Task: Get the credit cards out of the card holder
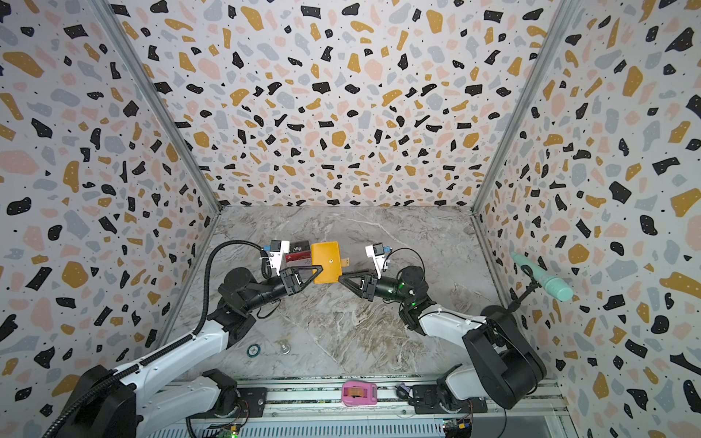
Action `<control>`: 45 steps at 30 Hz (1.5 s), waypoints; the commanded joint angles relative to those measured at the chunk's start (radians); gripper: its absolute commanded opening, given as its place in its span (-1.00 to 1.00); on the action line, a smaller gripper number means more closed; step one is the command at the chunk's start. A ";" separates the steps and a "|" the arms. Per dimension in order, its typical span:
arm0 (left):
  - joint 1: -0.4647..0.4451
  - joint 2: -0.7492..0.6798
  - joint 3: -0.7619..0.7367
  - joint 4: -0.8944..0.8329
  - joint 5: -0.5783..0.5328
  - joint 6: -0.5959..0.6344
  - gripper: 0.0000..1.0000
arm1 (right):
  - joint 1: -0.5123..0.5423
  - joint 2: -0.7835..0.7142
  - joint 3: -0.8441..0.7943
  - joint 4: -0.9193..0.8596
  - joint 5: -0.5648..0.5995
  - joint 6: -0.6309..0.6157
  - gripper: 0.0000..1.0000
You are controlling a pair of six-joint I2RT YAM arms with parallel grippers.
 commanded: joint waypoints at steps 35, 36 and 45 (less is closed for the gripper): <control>-0.032 -0.047 0.004 0.053 0.014 0.007 -1.00 | -0.039 -0.049 -0.019 0.011 0.031 0.023 -0.30; -0.035 -0.045 0.004 0.056 0.015 0.007 -1.00 | -0.038 -0.047 -0.016 0.011 0.030 0.022 -0.30; -0.053 -0.041 0.015 0.066 0.031 0.011 -1.00 | -0.040 -0.030 -0.008 0.026 0.033 0.035 -0.31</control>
